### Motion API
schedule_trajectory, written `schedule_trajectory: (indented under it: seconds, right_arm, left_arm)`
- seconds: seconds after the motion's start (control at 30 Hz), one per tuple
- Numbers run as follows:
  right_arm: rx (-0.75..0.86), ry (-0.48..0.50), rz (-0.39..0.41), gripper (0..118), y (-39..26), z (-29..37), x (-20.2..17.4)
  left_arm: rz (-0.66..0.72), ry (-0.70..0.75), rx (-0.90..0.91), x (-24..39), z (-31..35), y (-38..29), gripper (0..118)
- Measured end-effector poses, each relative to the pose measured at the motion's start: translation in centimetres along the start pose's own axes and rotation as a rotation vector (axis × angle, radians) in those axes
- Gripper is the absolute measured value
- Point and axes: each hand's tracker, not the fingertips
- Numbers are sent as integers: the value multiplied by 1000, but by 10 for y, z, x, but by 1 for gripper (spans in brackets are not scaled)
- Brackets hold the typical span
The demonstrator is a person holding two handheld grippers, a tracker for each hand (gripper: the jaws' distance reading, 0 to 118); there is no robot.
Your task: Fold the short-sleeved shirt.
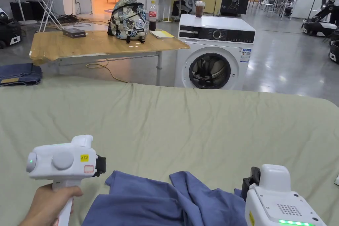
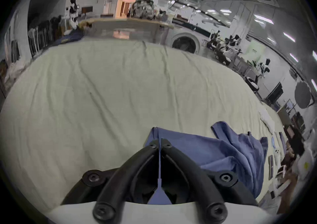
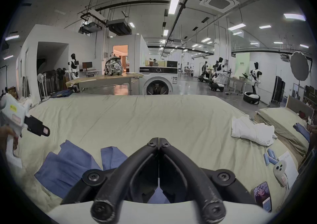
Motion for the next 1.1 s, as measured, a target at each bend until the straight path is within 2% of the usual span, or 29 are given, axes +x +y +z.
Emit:
schedule_trajectory:
  seconds: [0.03, 0.1, 0.13, 0.17, 0.27, 0.37, 0.47, 0.53, 0.57, 0.6, 0.63, 0.67, 0.77, 0.87, 1.07, 1.1]
  right_arm:
    - [-5, -4, -1, 0, -1, -1, 2]
    - [-17, -15, 0, 0, -5, -5, 7]
    - [-24, -21, 1, 0, -7, -6, 9]
    - [-31, -27, 1, 0, -9, -8, 12]
    - [-53, -46, 3, 0, -16, -12, 20]
    - [-75, -64, 2, 0, -21, -15, 28]
    - [-96, -76, -10, 0, -25, -16, 36]
    - [-103, -85, -14, 0, -27, -16, 41]
    - [-106, -88, -13, 0, -27, -16, 43]
    - [-109, -92, -12, 0, -27, -16, 45]
    - [-116, -95, -14, 0, -26, -17, 48]
    - [-121, -96, -21, 0, -25, -18, 51]
    - [-126, -107, -31, 0, -19, -19, 60]
    - [-138, -111, -44, 0, -8, -22, 72]
    - [-284, -66, -75, 0, 12, -44, 94]
    - [-305, -59, -80, 0, 2, -64, 105]
  left_arm:
    - [1, -6, -21, 0, -11, 7, 20]
    - [-2, 3, -61, 5, -30, 15, 65]
    - [-2, 0, -86, 7, -39, 18, 83]
    - [3, -10, -105, 8, -48, 21, 84]
    - [1, 21, -175, 18, -71, 18, 84]
    - [-73, 98, -248, 30, -92, 9, 83]
    - [-186, 202, -254, 45, -99, -7, 59]
    - [-231, 187, -201, 59, -94, -12, 55]
    - [-262, 191, -192, 65, -93, -14, 47]
    - [-289, 185, -184, 63, -89, -16, 33]
    - [-279, 127, -187, 65, -87, -18, 6]
    - [-272, 117, -198, 66, -84, -20, 3]
    - [-280, 106, -163, 63, -68, -23, 2]
    - [-219, 45, -95, 54, -42, -25, 2]
    - [-179, -13, 14, 41, 19, -30, 2]
    - [-176, -15, 28, 41, 29, -32, 2]
